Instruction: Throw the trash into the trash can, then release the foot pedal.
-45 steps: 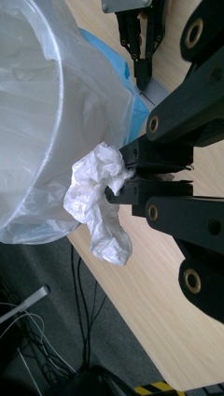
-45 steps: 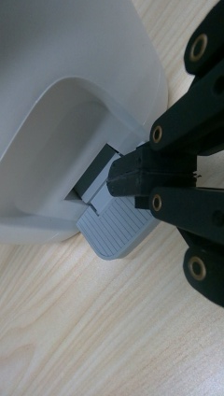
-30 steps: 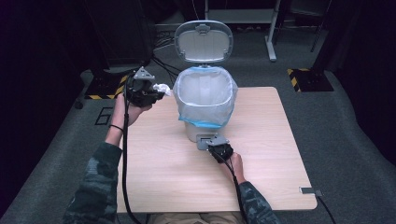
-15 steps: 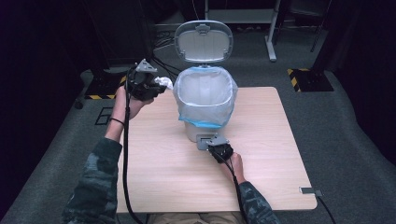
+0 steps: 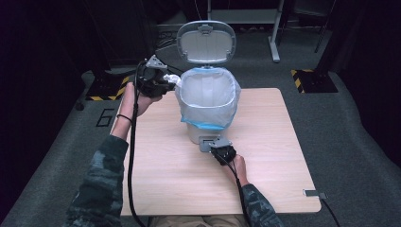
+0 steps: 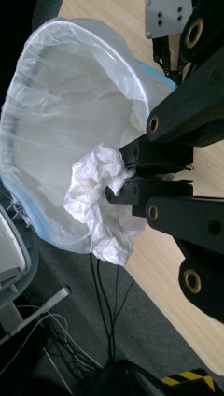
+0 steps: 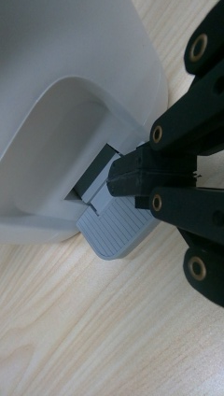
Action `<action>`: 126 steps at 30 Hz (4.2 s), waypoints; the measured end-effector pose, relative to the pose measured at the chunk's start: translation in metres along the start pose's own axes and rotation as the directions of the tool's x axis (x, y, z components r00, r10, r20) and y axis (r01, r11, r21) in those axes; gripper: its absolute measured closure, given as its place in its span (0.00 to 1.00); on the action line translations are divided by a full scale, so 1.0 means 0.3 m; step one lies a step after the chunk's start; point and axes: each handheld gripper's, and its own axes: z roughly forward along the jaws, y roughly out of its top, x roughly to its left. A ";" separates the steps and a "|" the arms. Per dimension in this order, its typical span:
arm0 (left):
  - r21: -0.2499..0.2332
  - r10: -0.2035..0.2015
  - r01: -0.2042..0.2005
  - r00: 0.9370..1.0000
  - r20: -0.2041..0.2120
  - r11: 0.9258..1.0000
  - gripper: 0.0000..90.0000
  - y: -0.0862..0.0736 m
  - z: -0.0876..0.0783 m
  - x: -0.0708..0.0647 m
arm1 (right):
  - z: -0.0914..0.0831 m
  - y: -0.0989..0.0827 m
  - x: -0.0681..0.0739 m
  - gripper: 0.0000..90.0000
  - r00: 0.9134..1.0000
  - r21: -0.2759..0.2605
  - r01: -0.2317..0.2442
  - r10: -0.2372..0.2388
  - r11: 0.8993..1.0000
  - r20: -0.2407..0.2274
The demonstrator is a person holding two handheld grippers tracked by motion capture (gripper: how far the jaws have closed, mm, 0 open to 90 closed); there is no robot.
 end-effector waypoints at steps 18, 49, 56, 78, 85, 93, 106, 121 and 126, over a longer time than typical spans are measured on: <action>0.019 0.028 -0.028 0.999 0.018 0.999 0.93 0.103 0.078 -0.020 | 0.001 0.000 0.001 1.00 1.000 0.000 -0.001 0.001 1.000 -0.006; 0.131 0.045 -0.056 0.995 0.083 0.990 0.93 0.210 0.260 -0.084 | -0.002 0.000 0.001 1.00 1.000 -0.001 0.009 -0.009 1.000 0.001; 0.155 0.035 -0.049 0.995 0.097 0.987 0.92 0.225 0.308 -0.097 | -0.002 0.000 0.001 1.00 1.000 -0.001 0.009 -0.009 1.000 0.001; 0.088 -0.050 0.046 0.998 0.048 0.995 0.10 0.152 0.220 -0.097 | -0.001 0.000 0.000 1.00 1.000 0.001 -0.004 0.004 1.000 -0.007; 0.047 -0.071 0.069 0.997 0.032 0.997 0.09 0.076 0.162 -0.081 | -0.001 0.000 -0.002 1.00 1.000 0.000 -0.002 0.002 1.000 -0.002; 0.029 -0.078 0.078 0.997 0.013 0.997 0.09 -0.016 0.107 -0.053 | 0.000 0.000 -0.002 1.00 1.000 0.001 -0.008 0.008 1.000 -0.015; 0.014 -0.123 0.123 0.992 0.002 0.992 0.09 -0.173 0.071 -0.049 | 0.002 0.000 0.000 1.00 1.000 0.001 -0.008 0.008 1.000 -0.004; -0.010 -0.207 0.207 0.978 -0.014 0.978 0.07 -0.431 0.077 -0.048 | -0.008 0.008 -0.028 0.67 0.995 0.036 -0.093 0.094 0.995 -0.022; -0.038 -0.220 0.218 0.975 -0.034 0.975 0.06 -0.500 0.055 -0.074 | -0.131 -0.008 -0.070 0.37 0.984 0.019 -0.157 0.158 0.987 -0.084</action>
